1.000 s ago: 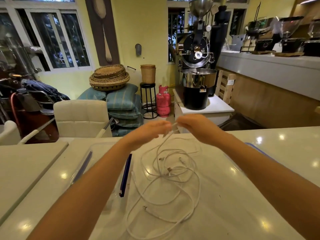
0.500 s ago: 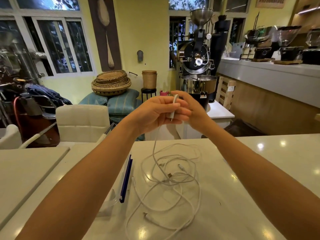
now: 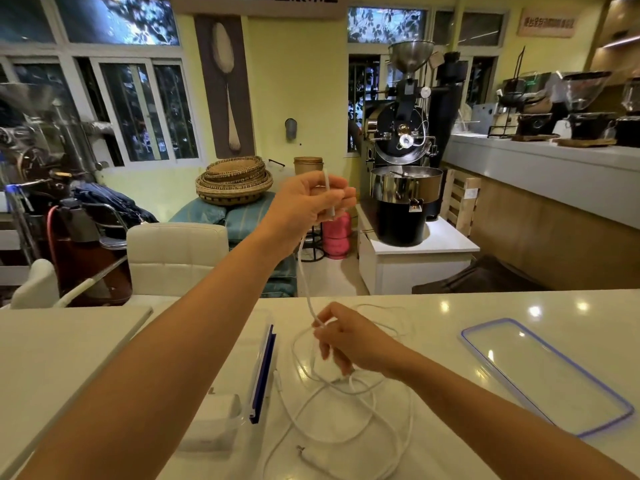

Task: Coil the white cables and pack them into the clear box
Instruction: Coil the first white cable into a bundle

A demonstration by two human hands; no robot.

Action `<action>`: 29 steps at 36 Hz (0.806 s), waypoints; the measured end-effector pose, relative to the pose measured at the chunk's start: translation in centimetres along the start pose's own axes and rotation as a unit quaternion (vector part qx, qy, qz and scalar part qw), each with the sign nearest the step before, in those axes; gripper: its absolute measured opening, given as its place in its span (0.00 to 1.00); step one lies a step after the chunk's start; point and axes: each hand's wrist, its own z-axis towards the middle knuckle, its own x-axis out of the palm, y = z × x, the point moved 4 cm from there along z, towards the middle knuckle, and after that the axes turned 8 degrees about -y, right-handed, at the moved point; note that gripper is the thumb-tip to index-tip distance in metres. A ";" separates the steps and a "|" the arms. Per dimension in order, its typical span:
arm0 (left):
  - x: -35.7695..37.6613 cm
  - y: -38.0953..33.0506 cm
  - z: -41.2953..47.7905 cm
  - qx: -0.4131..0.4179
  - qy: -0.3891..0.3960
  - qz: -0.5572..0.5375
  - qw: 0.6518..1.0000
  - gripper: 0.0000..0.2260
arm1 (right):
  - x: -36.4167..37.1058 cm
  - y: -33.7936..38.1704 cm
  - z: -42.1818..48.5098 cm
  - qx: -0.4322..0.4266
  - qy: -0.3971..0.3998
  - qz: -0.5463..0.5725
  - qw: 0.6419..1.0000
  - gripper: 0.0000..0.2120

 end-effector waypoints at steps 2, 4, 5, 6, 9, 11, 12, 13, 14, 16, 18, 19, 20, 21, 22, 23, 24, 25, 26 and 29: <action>-0.8 0.3 0.2 0.029 -0.032 0.054 0.998 0.07 | -0.3 0.4 -0.9 -0.043 -0.006 -0.082 0.996 0.07; -1.6 0.5 0.4 0.057 -0.057 0.118 0.990 0.06 | -1.2 1.3 -2.0 -0.091 -0.028 -0.137 0.986 0.08; -2.0 0.6 0.4 0.069 -0.066 0.145 0.985 0.08 | -1.8 1.7 -2.5 -0.114 -0.043 -0.157 0.980 0.07; -2.4 0.8 0.4 0.076 -0.070 0.165 0.981 0.08 | -2.6 2.2 -3.0 -0.134 -0.058 -0.181 0.973 0.07; -3.4 1.2 0.3 0.076 -0.063 0.192 0.976 0.08 | -5.2 3.6 -4.4 -0.183 -0.096 -0.239 0.949 0.10; -3.7 1.6 0.2 0.066 -0.046 0.196 0.977 0.08 | -6.8 4.6 -5.1 -0.216 -0.114 -0.273 0.931 0.10; -3.8 1.7 0.1 0.061 -0.037 0.201 0.977 0.08 | -7.5 5.1 -5.3 -0.228 -0.120 -0.286 0.923 0.10; -3.9 1.7 0.0 0.057 -0.028 0.205 0.977 0.08 | -8.2 5.6 -5.4 -0.238 -0.124 -0.291 0.918 0.10; -3.9 1.7 -0.1 0.054 -0.020 0.205 0.977 0.08 | -8.8 6.1 -5.5 -0.247 -0.127 -0.284 0.918 0.09; -3.9 1.7 -0.3 0.049 -0.012 0.199 0.979 0.08 | -9.9 7.1 -5.7 -0.270 -0.132 -0.244 0.922 0.07; -3.8 1.7 -0.4 0.040 -0.008 0.192 0.981 0.08 | -10.7 8.0 -5.7 -0.296 -0.131 -0.197 0.925 0.06; -3.7 1.9 -0.5 0.035 -0.003 0.188 0.982 0.08 | -11.1 8.5 -5.7 -0.307 -0.126 -0.178 0.926 0.07; -3.6 2.0 -0.7 0.031 0.005 0.185 0.982 0.08 | -11.4 8.9 -5.7 -0.317 -0.121 -0.162 0.926 0.07; -3.5 2.1 -0.8 0.028 0.015 0.183 0.983 0.09 | -11.8 9.4 -5.7 -0.328 -0.118 -0.149 0.926 0.07; -3.3 2.3 -1.1 0.023 0.023 0.179 0.983 0.11 | -12.2 9.8 -5.6 -0.337 -0.117 -0.139 0.924 0.06; -3.0 2.5 -1.3 0.015 0.031 0.175 0.984 0.11 | -12.6 10.3 -5.5 -0.345 -0.118 -0.131 0.922 0.06; -2.7 2.7 -1.6 0.007 0.039 0.175 0.984 0.11 | -12.9 10.8 -5.3 -0.351 -0.121 -0.125 0.920 0.06; -2.3 3.0 -2.0 -0.001 0.049 0.178 0.983 0.11 | -13.2 11.3 -5.1 -0.357 -0.124 -0.118 0.918 0.05; -1.9 3.2 -2.3 -0.010 0.061 0.177 0.982 0.11 | -13.4 11.7 -4.8 -0.360 -0.129 -0.108 0.918 0.05; -0.7 3.9 -3.5 -0.044 0.091 0.120 0.988 0.11 | -14.0 12.8 -3.8 -0.355 -0.149 -0.063 0.921 0.07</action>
